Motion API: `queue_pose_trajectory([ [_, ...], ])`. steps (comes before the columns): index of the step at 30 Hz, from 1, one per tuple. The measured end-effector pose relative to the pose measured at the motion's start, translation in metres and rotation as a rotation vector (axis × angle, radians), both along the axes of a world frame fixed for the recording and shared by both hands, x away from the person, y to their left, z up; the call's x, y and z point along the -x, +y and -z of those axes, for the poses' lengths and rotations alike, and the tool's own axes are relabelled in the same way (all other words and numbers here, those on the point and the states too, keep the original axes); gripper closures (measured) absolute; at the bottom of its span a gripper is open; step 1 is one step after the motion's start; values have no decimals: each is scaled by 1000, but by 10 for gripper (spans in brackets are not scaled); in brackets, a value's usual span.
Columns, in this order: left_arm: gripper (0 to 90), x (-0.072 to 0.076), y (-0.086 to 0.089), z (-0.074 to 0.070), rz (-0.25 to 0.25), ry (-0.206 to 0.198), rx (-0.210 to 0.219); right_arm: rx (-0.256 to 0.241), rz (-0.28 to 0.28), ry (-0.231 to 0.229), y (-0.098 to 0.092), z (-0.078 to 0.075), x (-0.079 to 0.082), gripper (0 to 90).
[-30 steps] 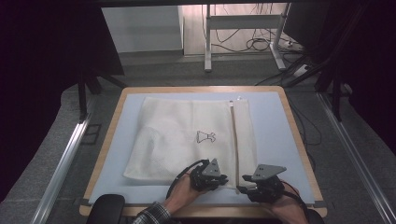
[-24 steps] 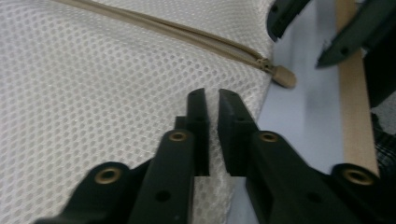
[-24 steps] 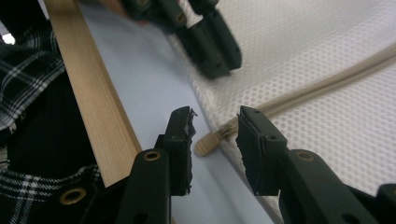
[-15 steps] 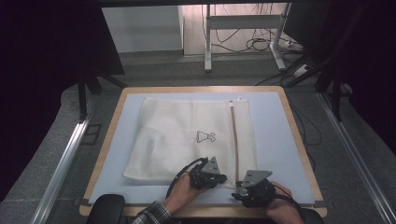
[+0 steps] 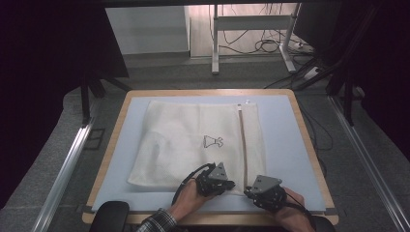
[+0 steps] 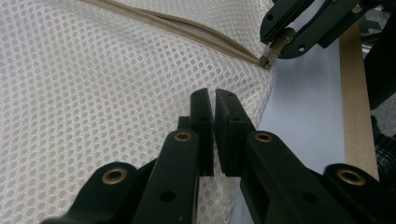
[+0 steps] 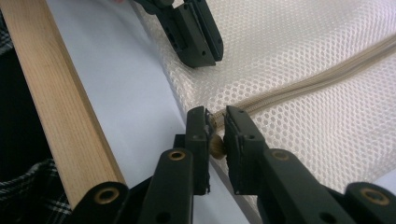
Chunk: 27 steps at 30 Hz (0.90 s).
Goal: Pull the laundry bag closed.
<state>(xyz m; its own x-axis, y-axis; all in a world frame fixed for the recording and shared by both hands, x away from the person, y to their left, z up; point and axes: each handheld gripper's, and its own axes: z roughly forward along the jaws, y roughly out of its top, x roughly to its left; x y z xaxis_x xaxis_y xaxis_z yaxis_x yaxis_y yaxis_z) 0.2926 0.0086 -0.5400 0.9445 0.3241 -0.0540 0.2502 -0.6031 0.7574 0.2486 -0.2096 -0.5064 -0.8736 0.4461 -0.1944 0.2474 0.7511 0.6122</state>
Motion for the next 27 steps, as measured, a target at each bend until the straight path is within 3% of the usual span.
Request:
queue_pose_trajectory([
  [7,860,0,0,0,-2,7,4,-30,15,23,0,-2,-4,843],
  [8,860,-2,1,0,11,-2,-13,-38,18,36,0,-2,-5,846],
  [9,859,-1,0,0,-1,10,6,-41,20,43,0,-2,-6,851],
  [14,826,-1,0,0,2,27,15,-60,22,72,0,-2,-11,857],
  [18,792,5,-5,-4,18,-14,0,-86,35,112,-3,-2,-15,861],
  [20,809,7,-7,-5,38,-8,18,-97,38,125,-3,-2,-16,862],
  [23,831,10,-14,-4,49,-24,2,-100,39,129,-4,-2,-16,862],
  [27,896,8,-16,-1,55,1,9,-97,39,130,-3,-2,-16,862],
])
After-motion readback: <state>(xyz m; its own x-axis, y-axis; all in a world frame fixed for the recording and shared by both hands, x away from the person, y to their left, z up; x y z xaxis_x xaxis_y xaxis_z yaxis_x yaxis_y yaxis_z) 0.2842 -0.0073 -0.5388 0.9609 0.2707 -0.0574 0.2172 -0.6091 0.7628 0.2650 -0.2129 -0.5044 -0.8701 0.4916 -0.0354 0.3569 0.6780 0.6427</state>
